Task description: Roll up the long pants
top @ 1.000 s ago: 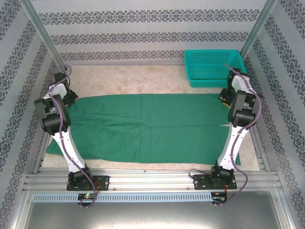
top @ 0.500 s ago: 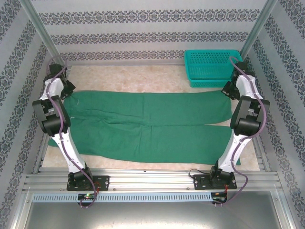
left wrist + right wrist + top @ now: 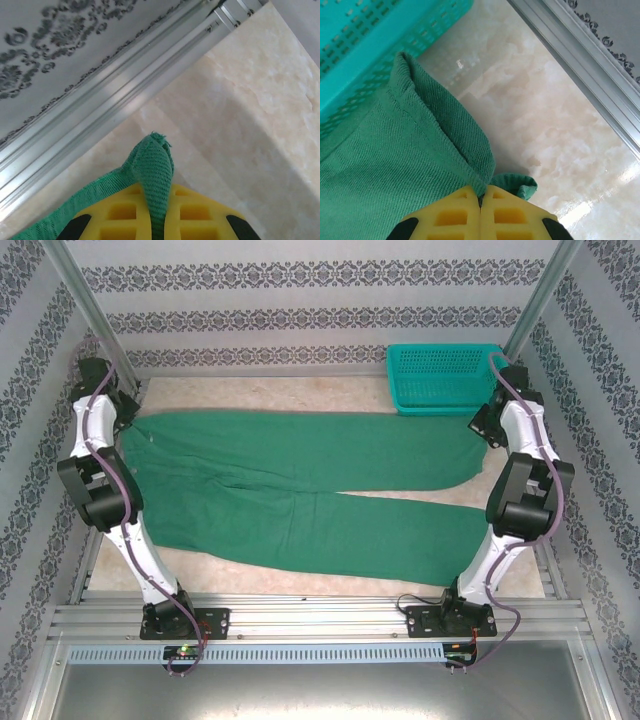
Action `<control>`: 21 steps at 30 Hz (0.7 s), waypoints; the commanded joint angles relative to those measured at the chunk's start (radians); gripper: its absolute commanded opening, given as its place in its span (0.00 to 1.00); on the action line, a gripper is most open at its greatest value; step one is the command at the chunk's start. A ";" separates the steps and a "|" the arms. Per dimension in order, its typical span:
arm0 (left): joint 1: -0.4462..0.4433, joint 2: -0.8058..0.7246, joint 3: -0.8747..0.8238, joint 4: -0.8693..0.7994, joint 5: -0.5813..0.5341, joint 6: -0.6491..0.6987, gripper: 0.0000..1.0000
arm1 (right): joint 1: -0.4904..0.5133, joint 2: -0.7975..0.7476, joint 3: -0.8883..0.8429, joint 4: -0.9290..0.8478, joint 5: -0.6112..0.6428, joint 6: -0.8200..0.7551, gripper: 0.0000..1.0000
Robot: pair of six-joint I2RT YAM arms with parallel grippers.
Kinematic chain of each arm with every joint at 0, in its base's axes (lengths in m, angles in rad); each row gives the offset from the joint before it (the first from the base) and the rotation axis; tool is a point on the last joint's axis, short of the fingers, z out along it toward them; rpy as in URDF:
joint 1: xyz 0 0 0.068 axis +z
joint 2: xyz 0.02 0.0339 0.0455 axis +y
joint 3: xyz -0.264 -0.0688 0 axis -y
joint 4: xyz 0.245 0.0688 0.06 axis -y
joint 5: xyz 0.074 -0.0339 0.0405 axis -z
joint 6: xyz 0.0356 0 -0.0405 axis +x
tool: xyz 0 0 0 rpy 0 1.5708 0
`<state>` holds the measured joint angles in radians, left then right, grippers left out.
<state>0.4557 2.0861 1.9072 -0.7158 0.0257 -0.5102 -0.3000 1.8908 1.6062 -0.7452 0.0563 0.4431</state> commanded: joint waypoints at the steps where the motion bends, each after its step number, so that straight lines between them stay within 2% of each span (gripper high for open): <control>1: 0.032 -0.084 0.018 0.007 -0.030 -0.033 0.00 | -0.019 -0.118 -0.081 0.116 -0.001 0.024 0.00; 5: 0.046 -0.150 -0.056 0.055 -0.043 -0.056 0.00 | -0.027 -0.215 -0.177 0.208 0.014 0.029 0.00; 12: 0.075 -0.224 -0.116 0.056 -0.019 -0.064 0.00 | -0.063 -0.327 -0.291 0.237 0.008 0.031 0.00; 21: 0.132 -0.377 -0.315 0.070 0.012 -0.103 0.00 | -0.118 -0.604 -0.519 0.242 0.021 0.067 0.00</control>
<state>0.5476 1.7733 1.6329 -0.6880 0.0601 -0.5858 -0.3870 1.3712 1.1213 -0.5289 0.0319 0.4854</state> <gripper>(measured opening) 0.080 0.064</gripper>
